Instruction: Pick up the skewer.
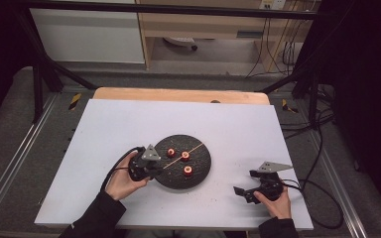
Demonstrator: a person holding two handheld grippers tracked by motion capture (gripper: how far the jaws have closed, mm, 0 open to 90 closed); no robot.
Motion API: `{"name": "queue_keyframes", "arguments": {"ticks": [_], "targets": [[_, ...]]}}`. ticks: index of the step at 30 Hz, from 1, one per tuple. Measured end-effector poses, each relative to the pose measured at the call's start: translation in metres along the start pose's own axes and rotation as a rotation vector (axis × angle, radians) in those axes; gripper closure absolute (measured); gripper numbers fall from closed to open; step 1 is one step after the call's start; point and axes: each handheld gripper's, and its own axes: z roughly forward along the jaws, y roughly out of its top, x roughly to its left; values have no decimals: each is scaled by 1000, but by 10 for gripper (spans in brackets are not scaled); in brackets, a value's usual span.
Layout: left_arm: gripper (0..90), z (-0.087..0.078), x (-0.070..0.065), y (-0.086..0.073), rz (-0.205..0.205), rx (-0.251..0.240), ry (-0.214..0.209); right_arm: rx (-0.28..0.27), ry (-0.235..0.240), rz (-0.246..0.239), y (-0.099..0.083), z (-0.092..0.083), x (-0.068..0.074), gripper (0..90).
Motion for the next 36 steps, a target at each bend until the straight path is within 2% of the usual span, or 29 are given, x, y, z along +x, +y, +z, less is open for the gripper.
{"name": "queue_keyframes", "arguments": {"ticks": [10, 20, 27, 34, 36], "targets": [[882, -21, -2, -30, -69, -97, 31, 5, -7, 20, 2, 2, 0, 6], [882, -33, -1, -57, -144, -181, 46, 9, -11, 17, 14, 5, 9, 5], [882, -37, -1, -70, -163, -196, 56, 28, -25, -1, 26, 13, 18, 5], [882, -36, 1, -83, -189, -222, 46, 41, -28, -5, 40, 24, 29, 5], [882, -36, 1, -87, -197, -229, 44, 45, -42, -11, 46, 28, 33, 5]]}}
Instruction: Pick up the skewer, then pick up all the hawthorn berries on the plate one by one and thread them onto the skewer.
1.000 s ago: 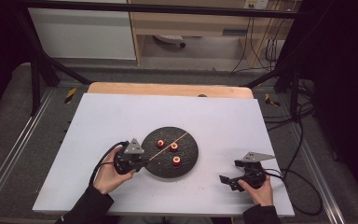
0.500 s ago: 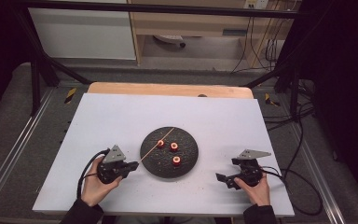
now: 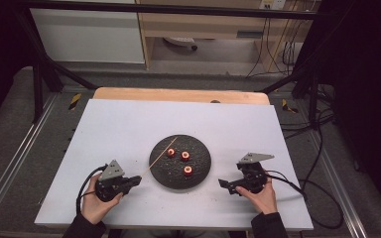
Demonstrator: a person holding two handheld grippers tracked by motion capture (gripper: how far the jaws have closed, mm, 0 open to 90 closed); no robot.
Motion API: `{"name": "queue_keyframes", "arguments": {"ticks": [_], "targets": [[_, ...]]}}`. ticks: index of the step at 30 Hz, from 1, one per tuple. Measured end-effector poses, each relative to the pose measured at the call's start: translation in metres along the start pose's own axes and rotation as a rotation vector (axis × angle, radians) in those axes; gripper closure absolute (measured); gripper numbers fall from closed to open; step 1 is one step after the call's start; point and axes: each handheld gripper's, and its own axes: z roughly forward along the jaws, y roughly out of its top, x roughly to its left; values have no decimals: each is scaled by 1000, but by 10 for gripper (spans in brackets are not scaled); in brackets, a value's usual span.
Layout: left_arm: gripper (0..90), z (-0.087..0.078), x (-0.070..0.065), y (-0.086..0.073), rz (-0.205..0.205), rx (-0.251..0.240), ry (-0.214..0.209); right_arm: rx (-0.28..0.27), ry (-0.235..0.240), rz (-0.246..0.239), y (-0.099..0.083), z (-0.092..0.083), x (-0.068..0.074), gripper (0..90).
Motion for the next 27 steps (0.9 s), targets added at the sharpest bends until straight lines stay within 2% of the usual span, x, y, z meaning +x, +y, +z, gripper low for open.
{"name": "queue_keyframes", "arguments": {"ticks": [10, 15, 22, 27], "targets": [[882, -4, 3, -9, -23, -22, -3, 3, 4, -31, 20, 15, 15, 5], [882, -4, 3, -10, -16, -18, -1, 10, 13, -41, 30, 21, 22, 6], [881, -3, 3, -11, -11, -10, 7, 35, 19, -62, 50, 28, 34, 22], [882, -3, 3, -11, -8, -9, 7, 75, 35, -110, 68, 35, 45, 63]]}}
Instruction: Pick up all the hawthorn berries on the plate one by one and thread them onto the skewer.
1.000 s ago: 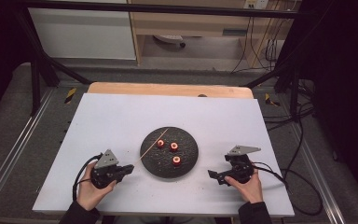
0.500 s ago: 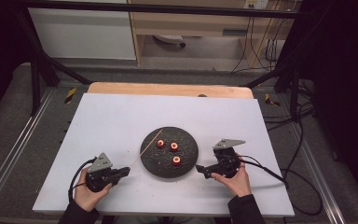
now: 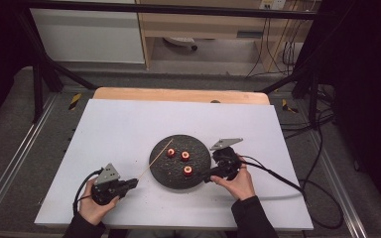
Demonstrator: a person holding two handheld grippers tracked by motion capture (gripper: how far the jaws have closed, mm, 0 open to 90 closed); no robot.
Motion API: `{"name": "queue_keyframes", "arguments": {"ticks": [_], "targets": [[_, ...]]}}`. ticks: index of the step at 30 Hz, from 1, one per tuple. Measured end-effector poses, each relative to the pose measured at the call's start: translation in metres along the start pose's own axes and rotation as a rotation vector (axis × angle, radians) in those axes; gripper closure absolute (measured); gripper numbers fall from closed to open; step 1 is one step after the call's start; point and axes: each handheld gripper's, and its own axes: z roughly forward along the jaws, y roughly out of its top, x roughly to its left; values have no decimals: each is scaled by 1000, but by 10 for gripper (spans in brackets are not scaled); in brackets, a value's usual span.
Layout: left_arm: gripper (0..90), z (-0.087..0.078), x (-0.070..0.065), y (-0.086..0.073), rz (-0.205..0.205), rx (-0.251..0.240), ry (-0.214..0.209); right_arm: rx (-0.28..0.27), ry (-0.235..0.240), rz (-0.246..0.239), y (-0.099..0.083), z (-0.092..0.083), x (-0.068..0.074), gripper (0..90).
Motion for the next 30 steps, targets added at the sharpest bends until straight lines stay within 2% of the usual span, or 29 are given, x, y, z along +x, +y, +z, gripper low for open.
{"name": "queue_keyframes", "arguments": {"ticks": [7, 15, 21, 27, 30], "targets": [[882, 1, -2, 0, 7, 6, 0, 93, 39, -48, 22, 17, 10, 153], [881, 2, -2, 0, 8, 12, -1, 221, 54, -103, 34, 37, 14, 278], [882, 2, -2, 0, 11, 13, -1, 284, 79, -108, 39, 48, 12, 401], [881, 2, -2, 0, 11, 13, -3, 330, 112, -125, 42, 56, 14, 489], [882, 2, -2, 0, 11, 13, -3, 357, 112, -140, 43, 58, 13, 527]]}}
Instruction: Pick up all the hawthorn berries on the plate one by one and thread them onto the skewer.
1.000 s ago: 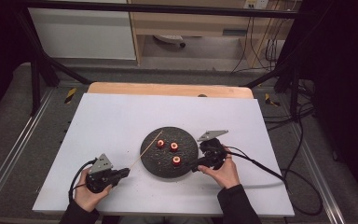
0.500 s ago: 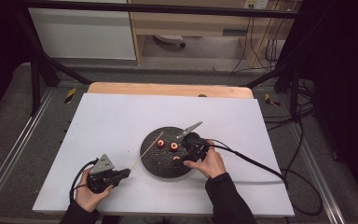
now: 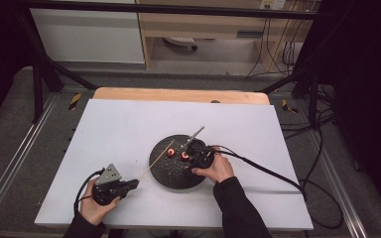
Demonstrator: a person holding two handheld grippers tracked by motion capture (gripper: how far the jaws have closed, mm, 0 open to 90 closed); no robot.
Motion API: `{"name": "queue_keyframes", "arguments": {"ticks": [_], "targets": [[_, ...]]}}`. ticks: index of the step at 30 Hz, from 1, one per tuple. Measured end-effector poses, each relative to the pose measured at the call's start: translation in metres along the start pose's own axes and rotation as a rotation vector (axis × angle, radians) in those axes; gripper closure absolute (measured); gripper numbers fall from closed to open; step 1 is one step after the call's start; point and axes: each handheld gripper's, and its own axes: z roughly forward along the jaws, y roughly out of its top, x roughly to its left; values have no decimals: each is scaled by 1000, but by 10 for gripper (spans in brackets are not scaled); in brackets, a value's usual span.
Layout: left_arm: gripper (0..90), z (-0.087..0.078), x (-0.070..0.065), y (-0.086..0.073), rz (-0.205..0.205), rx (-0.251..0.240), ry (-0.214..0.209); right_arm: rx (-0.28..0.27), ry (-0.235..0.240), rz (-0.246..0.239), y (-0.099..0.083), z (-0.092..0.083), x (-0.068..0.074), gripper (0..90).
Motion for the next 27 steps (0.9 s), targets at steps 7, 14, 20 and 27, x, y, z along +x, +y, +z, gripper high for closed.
{"name": "queue_keyframes", "arguments": {"ticks": [7, 14, 20, 27], "targets": [[882, 0, 0, 0, 2, 0, 0, 39, 11, -17, 3, 4, -1, 594], [881, 0, -1, 0, 4, 2, 0, 54, 19, -10, 4, 6, -2, 603], [881, 0, -1, -1, 7, 1, 1, 32, 22, 22, 5, 1, -3, 608], [881, -1, -3, -1, 6, -5, 5, -70, 11, 66, 4, -15, -3, 610]]}}
